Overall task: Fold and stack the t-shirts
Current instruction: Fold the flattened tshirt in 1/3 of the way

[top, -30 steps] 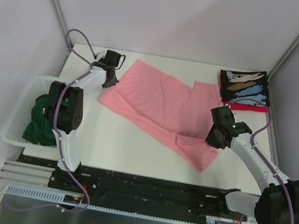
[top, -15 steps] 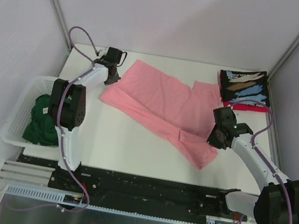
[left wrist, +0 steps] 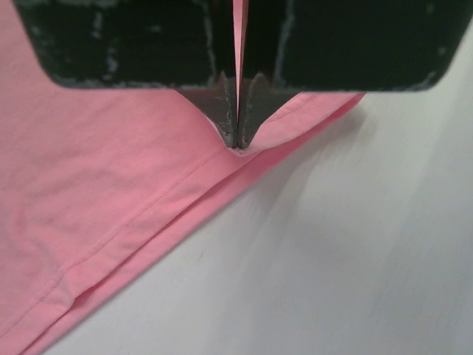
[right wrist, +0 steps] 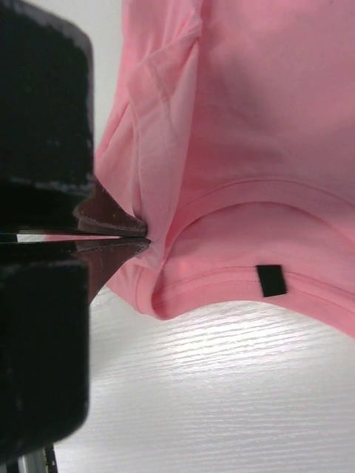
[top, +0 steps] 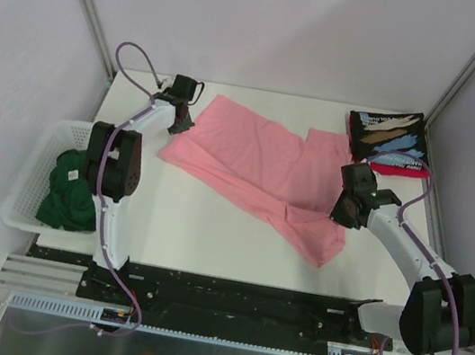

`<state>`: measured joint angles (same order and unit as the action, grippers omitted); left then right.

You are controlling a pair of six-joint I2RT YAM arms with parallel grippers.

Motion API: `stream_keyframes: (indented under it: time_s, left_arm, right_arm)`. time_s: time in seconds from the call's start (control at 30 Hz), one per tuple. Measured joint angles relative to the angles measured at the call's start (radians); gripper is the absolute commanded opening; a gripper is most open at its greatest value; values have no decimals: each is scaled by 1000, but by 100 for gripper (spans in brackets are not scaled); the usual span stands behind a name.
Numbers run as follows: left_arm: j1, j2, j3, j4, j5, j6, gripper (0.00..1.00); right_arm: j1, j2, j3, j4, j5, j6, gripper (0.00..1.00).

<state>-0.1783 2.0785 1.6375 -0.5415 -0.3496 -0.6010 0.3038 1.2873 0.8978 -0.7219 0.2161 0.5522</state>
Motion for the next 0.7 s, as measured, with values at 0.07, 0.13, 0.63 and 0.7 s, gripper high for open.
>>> stream_keyframes:
  time_s: [0.07, 0.13, 0.63, 0.7]
  left_arm:
    - [0, 3, 2, 0, 3, 0, 0]
    - [0, 4, 3, 0, 5, 0, 0]
    - [0, 9, 11, -1, 6, 0, 2]
    - [0, 17, 25, -1, 8, 1, 12]
  right_arm:
    - [-5, 20, 26, 2, 4, -11, 0]
    - [-9, 38, 51, 6, 6, -22, 0]
    - [-17, 158, 128, 29, 35, -72, 1]
    - [-22, 165, 128, 27, 43, -76, 6]
